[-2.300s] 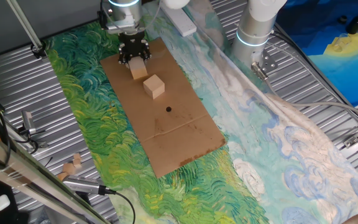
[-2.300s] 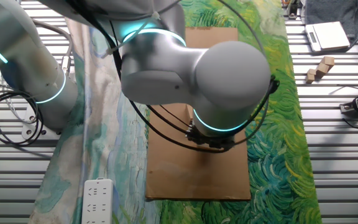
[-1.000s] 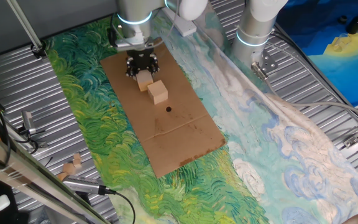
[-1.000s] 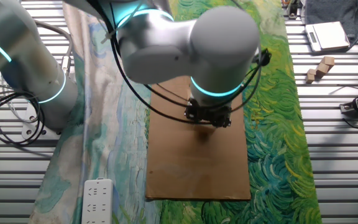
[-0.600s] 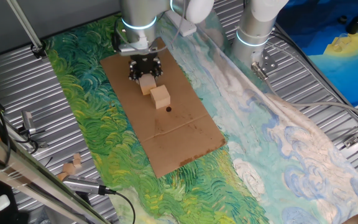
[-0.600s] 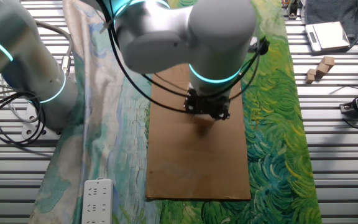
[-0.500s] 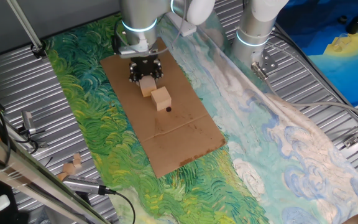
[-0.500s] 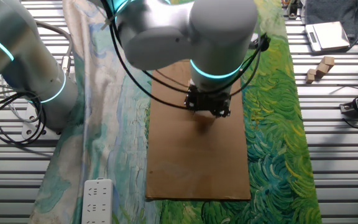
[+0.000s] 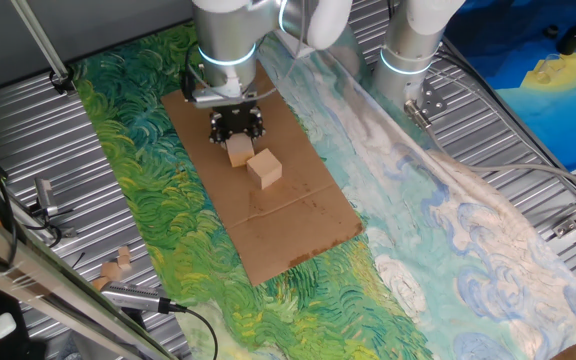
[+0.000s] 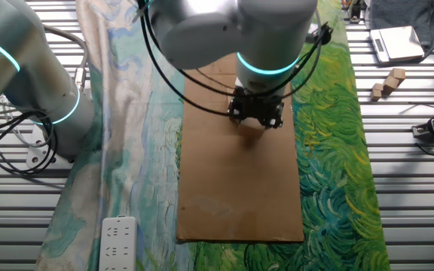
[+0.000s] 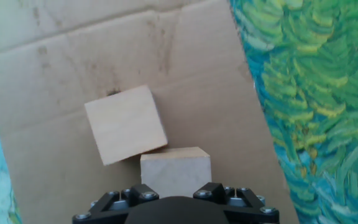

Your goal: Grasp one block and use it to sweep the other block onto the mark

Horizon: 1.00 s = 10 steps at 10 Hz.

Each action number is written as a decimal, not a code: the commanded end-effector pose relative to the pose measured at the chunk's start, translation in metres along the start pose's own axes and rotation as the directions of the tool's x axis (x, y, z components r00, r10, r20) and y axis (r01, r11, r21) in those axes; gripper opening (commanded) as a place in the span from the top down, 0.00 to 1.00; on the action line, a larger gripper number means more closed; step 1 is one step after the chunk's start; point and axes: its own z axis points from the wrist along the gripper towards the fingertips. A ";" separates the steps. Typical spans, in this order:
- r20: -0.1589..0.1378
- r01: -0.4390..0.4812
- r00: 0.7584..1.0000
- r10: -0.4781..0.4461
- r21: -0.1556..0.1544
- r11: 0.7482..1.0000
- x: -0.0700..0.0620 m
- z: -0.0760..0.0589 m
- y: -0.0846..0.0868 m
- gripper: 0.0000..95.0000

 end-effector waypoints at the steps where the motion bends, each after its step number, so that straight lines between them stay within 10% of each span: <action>1: -0.005 0.002 1.000 -0.002 0.006 1.000 0.000 0.002 -0.001 1.00; 10: -0.002 -0.013 1.000 0.013 0.037 0.999 0.002 0.000 -0.010 1.00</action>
